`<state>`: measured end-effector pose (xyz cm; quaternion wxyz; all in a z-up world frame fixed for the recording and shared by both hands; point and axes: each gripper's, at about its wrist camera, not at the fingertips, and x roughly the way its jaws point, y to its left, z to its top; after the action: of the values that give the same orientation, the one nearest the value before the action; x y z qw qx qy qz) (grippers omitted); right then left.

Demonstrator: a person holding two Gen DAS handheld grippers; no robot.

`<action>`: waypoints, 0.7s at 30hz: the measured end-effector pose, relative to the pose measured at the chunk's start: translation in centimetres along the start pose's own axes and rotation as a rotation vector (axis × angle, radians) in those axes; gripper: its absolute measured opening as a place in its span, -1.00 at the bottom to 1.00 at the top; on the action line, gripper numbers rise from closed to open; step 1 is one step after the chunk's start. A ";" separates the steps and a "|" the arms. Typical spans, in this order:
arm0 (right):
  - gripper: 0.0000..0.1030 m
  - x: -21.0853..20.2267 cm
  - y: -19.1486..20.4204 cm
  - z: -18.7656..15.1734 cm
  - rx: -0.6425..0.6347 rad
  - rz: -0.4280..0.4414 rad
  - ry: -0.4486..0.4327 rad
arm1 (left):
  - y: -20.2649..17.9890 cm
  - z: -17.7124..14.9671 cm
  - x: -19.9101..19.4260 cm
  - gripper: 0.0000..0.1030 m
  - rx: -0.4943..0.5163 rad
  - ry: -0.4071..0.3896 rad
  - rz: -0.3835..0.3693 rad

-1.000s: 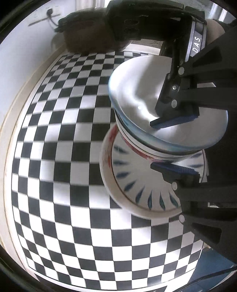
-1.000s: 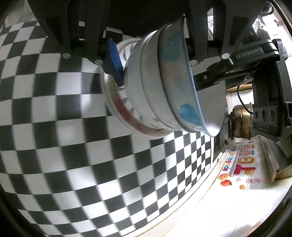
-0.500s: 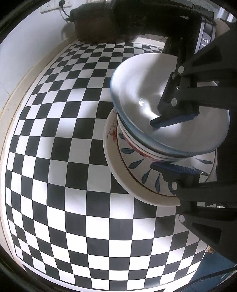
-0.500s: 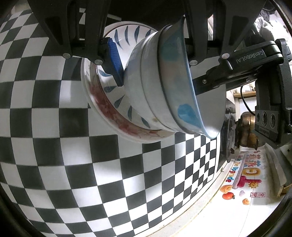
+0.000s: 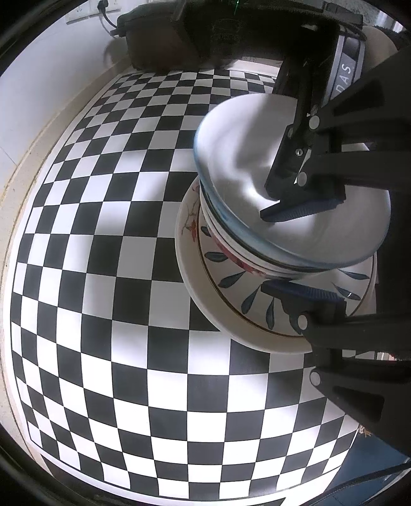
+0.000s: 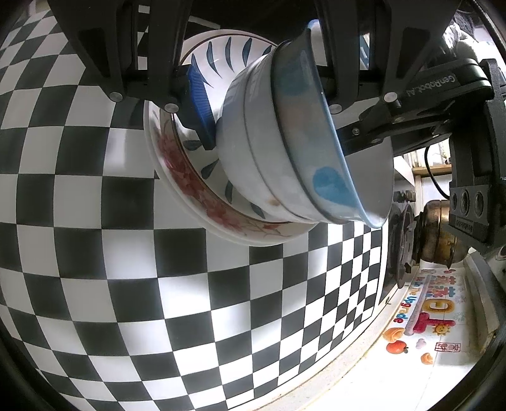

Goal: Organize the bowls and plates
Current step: 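Lower the bowl stack onto the plate stack and open both grippers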

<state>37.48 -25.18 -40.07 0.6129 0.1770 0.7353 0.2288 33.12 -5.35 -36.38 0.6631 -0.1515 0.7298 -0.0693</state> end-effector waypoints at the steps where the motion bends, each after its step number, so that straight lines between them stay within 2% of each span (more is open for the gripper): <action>1: -0.01 0.0 0.0 0.0 0.003 0.000 0.002 | -0.1 0.0 0.0 -0.33 0.003 -0.002 0.002; 13: -0.01 -0.7 0.2 -0.2 -0.020 -0.038 -0.014 | -0.1 -0.9 -0.2 -0.29 -0.004 -0.016 0.030; 16: -0.01 -1.6 0.5 -0.2 -0.025 -0.048 -0.031 | -0.4 -1.2 -0.6 -0.29 0.002 -0.039 0.055; 21: -0.01 -3.2 1.4 -0.7 -0.058 -0.112 -0.067 | -0.6 -1.9 -1.8 -0.29 0.010 -0.092 0.119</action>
<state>37.38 -25.86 -36.58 0.6540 0.1252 0.7162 0.2092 31.49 -5.52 -34.27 0.6996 -0.1076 0.7059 -0.0263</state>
